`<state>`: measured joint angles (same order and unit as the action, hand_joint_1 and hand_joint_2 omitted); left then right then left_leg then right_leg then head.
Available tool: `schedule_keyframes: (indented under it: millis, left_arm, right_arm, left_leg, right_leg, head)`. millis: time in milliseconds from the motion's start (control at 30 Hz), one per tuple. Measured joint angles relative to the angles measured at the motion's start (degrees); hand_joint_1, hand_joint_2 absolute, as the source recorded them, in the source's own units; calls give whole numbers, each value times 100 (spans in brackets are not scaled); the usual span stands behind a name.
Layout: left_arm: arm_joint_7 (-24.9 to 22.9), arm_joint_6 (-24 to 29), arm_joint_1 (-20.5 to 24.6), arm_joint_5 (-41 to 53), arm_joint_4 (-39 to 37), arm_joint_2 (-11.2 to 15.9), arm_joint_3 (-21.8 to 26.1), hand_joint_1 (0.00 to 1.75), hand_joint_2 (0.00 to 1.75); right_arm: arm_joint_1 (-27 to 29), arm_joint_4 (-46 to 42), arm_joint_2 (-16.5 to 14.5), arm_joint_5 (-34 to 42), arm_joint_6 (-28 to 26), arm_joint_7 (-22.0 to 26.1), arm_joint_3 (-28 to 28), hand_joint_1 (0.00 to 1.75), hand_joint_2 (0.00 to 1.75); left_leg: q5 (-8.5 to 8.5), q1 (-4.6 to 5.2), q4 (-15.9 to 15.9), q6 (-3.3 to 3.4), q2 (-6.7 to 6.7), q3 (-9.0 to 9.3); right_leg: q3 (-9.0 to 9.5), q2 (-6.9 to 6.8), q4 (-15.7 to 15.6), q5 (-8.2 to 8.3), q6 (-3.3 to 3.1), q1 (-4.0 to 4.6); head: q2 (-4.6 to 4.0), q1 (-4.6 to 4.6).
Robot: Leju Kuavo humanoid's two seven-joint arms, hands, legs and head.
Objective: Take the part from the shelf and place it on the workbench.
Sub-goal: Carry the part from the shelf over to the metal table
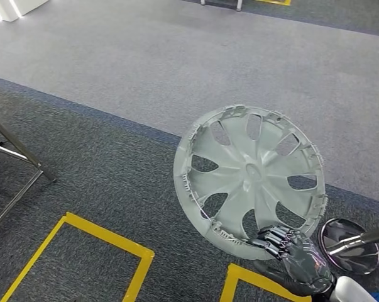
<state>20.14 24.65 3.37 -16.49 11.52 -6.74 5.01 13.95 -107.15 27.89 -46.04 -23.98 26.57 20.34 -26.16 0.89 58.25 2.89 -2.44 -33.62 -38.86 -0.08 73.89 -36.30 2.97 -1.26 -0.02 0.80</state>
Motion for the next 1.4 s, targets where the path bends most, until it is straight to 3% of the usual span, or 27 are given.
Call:
schedule_keyframes:
  millis: [67, 133, 200, 267, 333, 400, 467, 500, 533, 567, 633, 700, 767, 800, 867, 933, 967, 1000, 1033, 1067, 1133, 1200, 1267, 1300, 1333, 1400]
  left_arm:
    - [-1, 0, -2, 4, 0, -5, 0, 0, 175]
    - [-1, 0, 1, 7, 0, -9, 0, 0, 175]
    - [-1, 2, -4, 8, 0, -12, 0, 0, 175]
    - [-2, 4, -23, 8, 0, -12, 0, 0, 175]
    - [-3, 8, -29, 8, 0, -8, 0, 0, 175]
    - [-3, 10, -12, 8, 0, -9, 0, 0, 175]
    - [-15, 8, -6, 10, 0, -15, 0, 0, 175]
    - [-24, 7, -12, 11, 0, -19, 0, 0, 175]
    - [-32, 7, -19, 12, 0, -22, 0, 0, 175]
    - [-38, 8, -25, 14, 0, -23, 0, 0, 175]
    - [-42, 9, -21, 19, 0, -23, 0, 0, 175]
    - [-62, 9, -6, 32, 0, -28, -1, 0, 175]
    - [-111, 11, -10, 53, 0, -31, -2, 0, 175]
    - [-138, 14, -17, 64, 0, -29, -3, 0, 175]
    - [-165, 19, -8, 81, 0, -28, -8, 0, 175]
    - [-179, 16, 11, 90, 0, -41, -12, 0, 175]
    - [-190, 15, 14, 90, 0, -49, -13, 0, 175]
    - [-199, 13, 13, 90, 0, -56, -13, 0, 175]
    - [-206, 14, 11, 90, 0, -60, -13, 0, 175]
    - [-213, 13, 10, 89, 0, -63, -13, 0, 175]
    - [-246, -6, 10, 90, 0, -69, -13, 0, 175]
    - [-308, -38, 13, 107, 0, -74, -15, 0, 175]
    - [-344, -50, -2, 126, 0, -75, -17, 0, 175]
    - [-348, -48, -15, 130, 0, -72, -17, 0, 175]
    - [-348, -43, -22, 133, 0, -72, -18, 0, 175]
    - [-348, -32, -14, 139, 0, -70, -19, 0, 175]
  right_arm:
    - [0, 3, 0, -9, 8, 1, 0, 175, 175]
    - [-13, 5, 0, -10, 11, 1, -2, 175, 175]
    - [-30, 5, 1, -15, 16, 4, -4, 175, 175]
    - [-49, 3, 2, -20, 21, 4, -3, 175, 175]
    - [-60, 3, 1, -18, 24, -2, -4, 175, 175]
    - [-57, 3, 0, -18, 25, -4, -8, 175, 175]
    - [-58, 3, 0, -22, 27, -2, -6, 175, 175]
    - [-58, 3, 0, -26, 31, -1, -3, 175, 175]
    - [-59, 3, 0, -32, 36, 1, -1, 175, 175]
    - [-62, 3, 0, -38, 40, 1, 1, 175, 175]
    - [-69, 3, 0, -50, 44, 0, -2, 175, 175]
    - [-80, 3, 0, -60, 46, 1, -4, 175, 175]
    - [-102, 3, 0, -66, 55, 3, -2, 175, 175]
    - [-116, 3, 0, -70, 59, 4, -1, 175, 175]
    - [-129, 5, -1, -72, 63, 3, -2, 175, 175]
    - [-128, 11, -3, -74, 64, 3, -3, 175, 175]
    - [-124, 16, -5, -78, 64, 5, -2, 175, 175]
    - [-119, 21, -7, -79, 64, 7, 0, 175, 175]
    - [-114, 27, -8, -78, 64, 8, 2, 175, 175]
    - [-107, 32, -9, -79, 64, 8, 3, 175, 175]
    - [-103, 41, -9, -79, 65, 7, 3, 175, 175]
    - [-113, 50, -12, -82, 70, 11, 2, 175, 175]
    - [-136, 61, -17, -84, 84, 20, 3, 175, 175]
    - [-148, 65, -21, -84, 90, 22, 5, 175, 175]
    - [-158, 67, -26, -83, 93, 22, 6, 175, 175]
    - [-162, 70, -38, -79, 95, 17, 4, 175, 175]
  left_leg:
    - [-16, -13, 26, -23, -178, 12]
    - [-43, -14, 79, -73, -330, -14]
    - [-40, -25, 112, -133, -450, -71]
    - [-29, -48, 115, -191, -528, -103]
    - [-155, -38, 308, -249, -313, -188]
    - [-474, -38, 930, -298, 25, -476]
    - [-718, -64, 1601, -326, 143, -805]
    - [-700, -72, 1711, -332, 159, -863]
    - [-574, -76, 1598, -331, 174, -813]
    - [-369, -75, 1282, -318, 217, -663]
    - [-54, -28, 515, -266, 454, -296]
    - [-8, 31, 167, -207, 618, -140]
    - [-18, 43, 128, -145, 525, -130]
    - [-9, 36, 95, -112, 458, -106]
    - [21, 0, 25, -38, 327, -54]
    - [26, -10, 14, 4, 199, -47]
    - [24, -10, 16, 13, 125, -45]
    - [20, -10, 18, 15, 48, -39]
    - [15, -12, 21, 14, -33, -29]
    - [7, -16, 25, 6, -118, -15]
    - [-17, -21, 50, -32, -278, -3]
    - [-28, -27, 85, -93, -411, -41]
    - [-9, -47, 87, -156, -524, -85]
    - [-15, -53, 96, -187, -513, -95]
    - [-60, -47, 157, -217, -416, -122]
    - [-317, -41, 596, -277, -82, -315]
  right_leg:
    - [187, 65, -580, 448, 8, -24]
    - [474, 322, -1246, 722, 11, -69]
    - [589, 475, -1451, 712, -11, -76]
    - [624, 364, -1480, 723, -71, -62]
    - [668, 212, -1515, 726, -148, -62]
    - [705, 38, -1533, 707, -206, -43]
    - [726, -133, -1533, 682, -230, -21]
    - [741, -213, -1533, 667, -232, -17]
    - [760, -289, -1532, 652, -228, -14]
    - [788, -363, -1532, 632, -219, -12]
    - [841, -500, -1530, 585, -179, 4]
    - [871, -620, -1532, 545, -122, 29]
    - [909, -738, -1558, 514, -60, 34]
    - [928, -711, -1551, 482, -30, 24]
    - [801, -417, -1255, 298, 13, 2]
    - [407, -82, -536, 7, 29, -8]
    - [193, -26, -192, -87, 37, -6]
    - [41, -6, -3, -77, 44, -6]
    - [-12, 1, -24, 46, 49, -9]
    - [48, 21, -268, 268, 50, -19]
    - [343, 207, -1039, 681, 50, -54]
    - [561, 389, -1477, 787, 27, -72]
    - [613, 352, -1520, 764, -27, -58]
    - [623, 288, -1534, 771, -59, -56]
    - [640, 220, -1546, 773, -96, -59]
    - [677, 56, -1565, 760, -161, -62]
  head:
    - [0, 1]
    - [0, -1]
    - [0, -3]
    - [0, -6]
    - [0, -34]
    - [0, -64]
    - [0, -69]
    - [0, -69]
    - [0, -70]
    - [0, -70]
    - [0, -70]
    - [0, -64]
    - [0, -58]
    - [-1, -48]
    - [-1, -20]
    - [0, 12]
    - [0, 22]
    - [0, 23]
    - [0, 21]
    - [0, 23]
    - [0, 24]
    - [0, 23]
    - [0, 21]
    - [0, 23]
    - [0, 7]
    - [0, -28]
